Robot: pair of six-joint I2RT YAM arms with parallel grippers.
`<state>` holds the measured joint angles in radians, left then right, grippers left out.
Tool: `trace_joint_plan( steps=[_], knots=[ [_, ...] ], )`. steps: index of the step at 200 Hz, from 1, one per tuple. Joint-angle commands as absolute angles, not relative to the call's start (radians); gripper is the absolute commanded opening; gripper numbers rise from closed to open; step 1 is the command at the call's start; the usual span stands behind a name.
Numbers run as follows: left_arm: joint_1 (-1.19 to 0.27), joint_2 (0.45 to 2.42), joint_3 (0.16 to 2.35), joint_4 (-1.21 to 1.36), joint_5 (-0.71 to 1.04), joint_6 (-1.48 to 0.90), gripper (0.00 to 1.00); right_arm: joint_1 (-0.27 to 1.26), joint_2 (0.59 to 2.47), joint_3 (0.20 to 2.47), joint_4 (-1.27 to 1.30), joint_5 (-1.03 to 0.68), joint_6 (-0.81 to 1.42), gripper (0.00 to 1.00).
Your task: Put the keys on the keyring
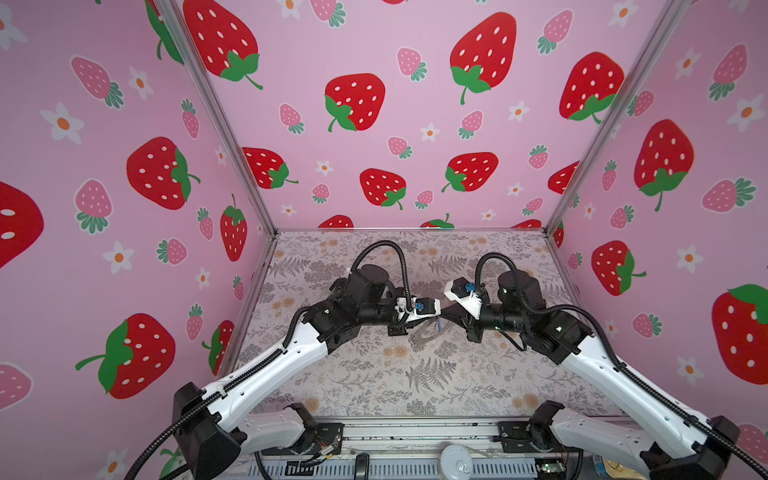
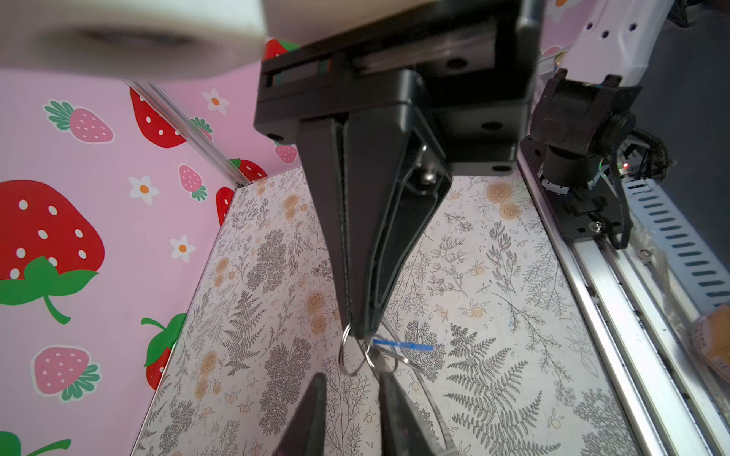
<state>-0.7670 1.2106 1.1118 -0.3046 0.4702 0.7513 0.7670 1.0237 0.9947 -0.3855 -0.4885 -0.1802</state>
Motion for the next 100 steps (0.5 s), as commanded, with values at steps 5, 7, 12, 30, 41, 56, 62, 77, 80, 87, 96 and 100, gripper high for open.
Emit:
trace_joint_plan(
  steps=[5,7,12,30,41,56,62,77,80,87,96,100],
  knots=[
    [-0.776,1.219,1.162,-0.314,0.465,0.776,0.27,0.762,1.023,1.027,-0.391,-0.528,-0.198,0.0],
    [-0.778,1.221,1.162,-0.314,0.465,0.776,0.27,0.762,1.023,1.027,-0.391,-0.528,-0.198,0.0],
    [-0.779,1.222,1.163,-0.313,0.464,0.775,0.27,0.762,1.025,1.027,-0.393,-0.53,-0.198,0.0],
    [-0.784,1.227,1.165,-0.31,0.457,0.775,0.26,0.762,1.027,1.026,-0.393,-0.533,-0.198,0.0],
    [-0.788,1.231,1.168,-0.31,0.453,0.774,0.27,0.762,1.026,1.026,-0.39,-0.539,-0.195,0.0],
    [-0.787,1.235,1.17,-0.313,0.447,0.775,0.26,0.762,1.025,1.026,-0.387,-0.548,-0.194,0.0],
    [-0.788,1.236,1.172,-0.313,0.446,0.775,0.26,0.762,1.024,1.025,-0.386,-0.55,-0.193,0.0],
    [-0.789,1.238,1.175,-0.315,0.446,0.774,0.25,0.763,1.025,1.025,-0.385,-0.552,-0.193,0.0],
    [-0.79,1.239,1.176,-0.316,0.446,0.774,0.25,0.763,1.024,1.025,-0.386,-0.553,-0.194,0.0],
    [-0.79,1.242,1.178,-0.319,0.449,0.775,0.25,0.764,1.024,1.022,-0.385,-0.555,-0.195,0.0],
    [-0.79,1.245,1.182,-0.323,0.446,0.775,0.25,0.764,1.025,1.022,-0.385,-0.557,-0.195,0.0],
    [-0.79,1.247,1.183,-0.325,0.446,0.775,0.25,0.764,1.024,1.023,-0.384,-0.558,-0.194,0.0]
  ],
)
